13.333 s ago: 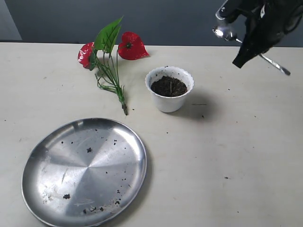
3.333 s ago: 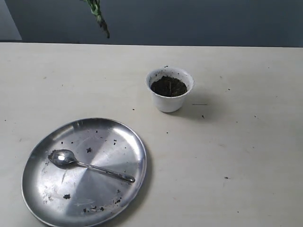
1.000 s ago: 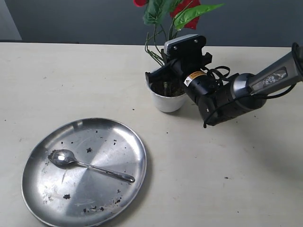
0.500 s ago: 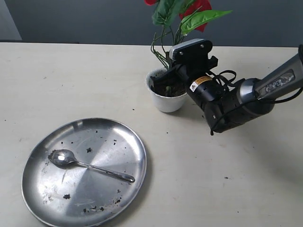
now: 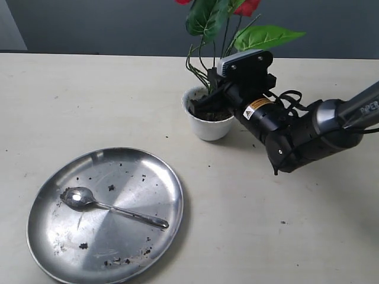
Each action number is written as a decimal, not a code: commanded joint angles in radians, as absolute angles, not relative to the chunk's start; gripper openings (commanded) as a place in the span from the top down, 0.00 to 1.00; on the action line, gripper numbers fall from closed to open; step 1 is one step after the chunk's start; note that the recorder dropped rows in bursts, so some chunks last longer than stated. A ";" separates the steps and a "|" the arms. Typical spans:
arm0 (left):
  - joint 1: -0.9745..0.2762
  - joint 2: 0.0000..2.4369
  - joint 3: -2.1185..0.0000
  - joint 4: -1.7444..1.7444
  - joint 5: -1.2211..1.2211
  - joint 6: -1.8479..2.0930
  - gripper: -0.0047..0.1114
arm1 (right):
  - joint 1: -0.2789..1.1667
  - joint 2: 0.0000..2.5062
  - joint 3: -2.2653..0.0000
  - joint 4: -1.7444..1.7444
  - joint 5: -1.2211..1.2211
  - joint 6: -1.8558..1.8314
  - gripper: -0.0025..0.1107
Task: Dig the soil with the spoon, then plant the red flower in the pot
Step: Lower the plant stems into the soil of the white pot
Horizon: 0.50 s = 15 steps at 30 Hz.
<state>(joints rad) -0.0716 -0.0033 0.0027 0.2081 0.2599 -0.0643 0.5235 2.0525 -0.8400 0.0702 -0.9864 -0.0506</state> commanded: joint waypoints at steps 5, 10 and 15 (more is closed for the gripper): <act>-0.074 0.000 0.000 0.203 0.253 -0.068 0.95 | 0.531 2.024 -0.793 -0.044 -0.776 0.046 0.98; -0.074 0.000 0.000 0.203 0.253 -0.068 0.95 | 0.531 2.024 -0.793 -0.044 -0.676 0.081 0.98; -0.074 0.000 0.000 0.203 0.253 -0.068 0.95 | 0.531 2.024 -0.793 -0.044 -0.628 0.081 0.98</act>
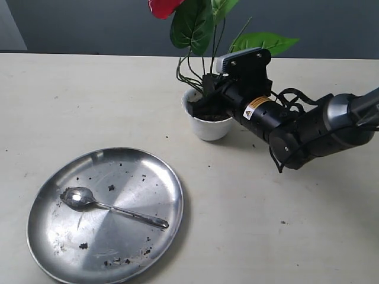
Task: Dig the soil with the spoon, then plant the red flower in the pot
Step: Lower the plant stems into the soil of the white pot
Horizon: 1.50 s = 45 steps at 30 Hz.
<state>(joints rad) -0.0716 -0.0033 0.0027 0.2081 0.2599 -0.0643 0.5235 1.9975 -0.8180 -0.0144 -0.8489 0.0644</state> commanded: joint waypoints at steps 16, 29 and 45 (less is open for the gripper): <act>-0.074 0.000 0.000 0.203 0.253 -0.068 0.95 | 0.529 2.024 -0.792 -0.011 -0.479 0.085 0.98; -0.074 0.000 0.000 0.203 0.253 -0.068 0.95 | 0.529 2.032 -0.833 -0.017 -0.362 0.082 0.98; -0.074 0.000 0.000 0.203 0.253 -0.068 0.95 | 0.529 2.032 -0.833 -0.017 -0.362 0.079 0.98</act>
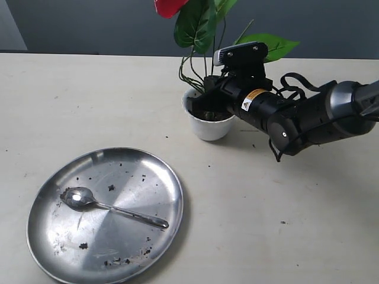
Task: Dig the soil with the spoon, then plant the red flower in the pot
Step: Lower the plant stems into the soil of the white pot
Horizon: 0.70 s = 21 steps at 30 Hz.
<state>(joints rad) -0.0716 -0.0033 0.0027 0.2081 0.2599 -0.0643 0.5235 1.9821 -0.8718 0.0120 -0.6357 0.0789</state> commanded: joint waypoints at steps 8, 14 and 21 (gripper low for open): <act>-0.074 0.000 0.000 0.203 0.253 -0.068 0.95 | 0.529 2.030 -0.833 -0.107 -0.348 0.080 0.98; -0.074 0.000 0.000 0.203 0.253 -0.068 0.95 | 0.529 2.030 -0.833 -0.107 -0.326 0.070 0.98; -0.074 0.000 0.000 0.203 0.253 -0.068 0.95 | 0.529 2.030 -0.833 -0.107 -0.319 0.063 0.98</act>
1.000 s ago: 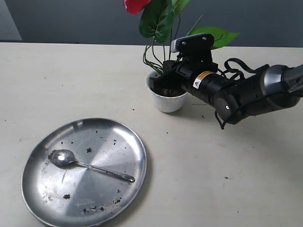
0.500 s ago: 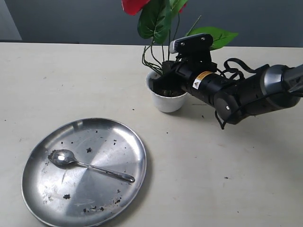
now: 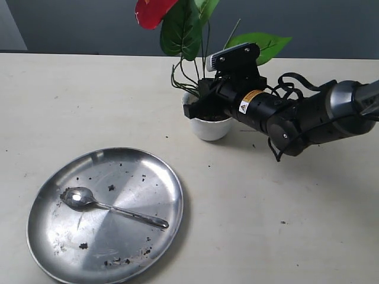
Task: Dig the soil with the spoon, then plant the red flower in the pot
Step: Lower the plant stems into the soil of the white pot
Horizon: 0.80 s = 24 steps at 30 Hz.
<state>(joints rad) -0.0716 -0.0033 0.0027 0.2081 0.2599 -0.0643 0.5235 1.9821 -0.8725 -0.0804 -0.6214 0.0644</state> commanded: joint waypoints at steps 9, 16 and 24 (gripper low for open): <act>-0.074 0.000 0.000 0.203 0.253 -0.068 0.95 | 0.529 2.030 -0.833 -0.107 -0.319 0.059 0.98; -0.074 0.000 0.000 0.203 0.253 -0.068 0.95 | 0.529 2.028 -0.833 -0.107 -0.324 0.055 0.97; -0.074 0.000 0.000 0.203 0.253 -0.068 0.95 | 0.529 2.020 -0.833 -0.107 -0.330 0.055 0.74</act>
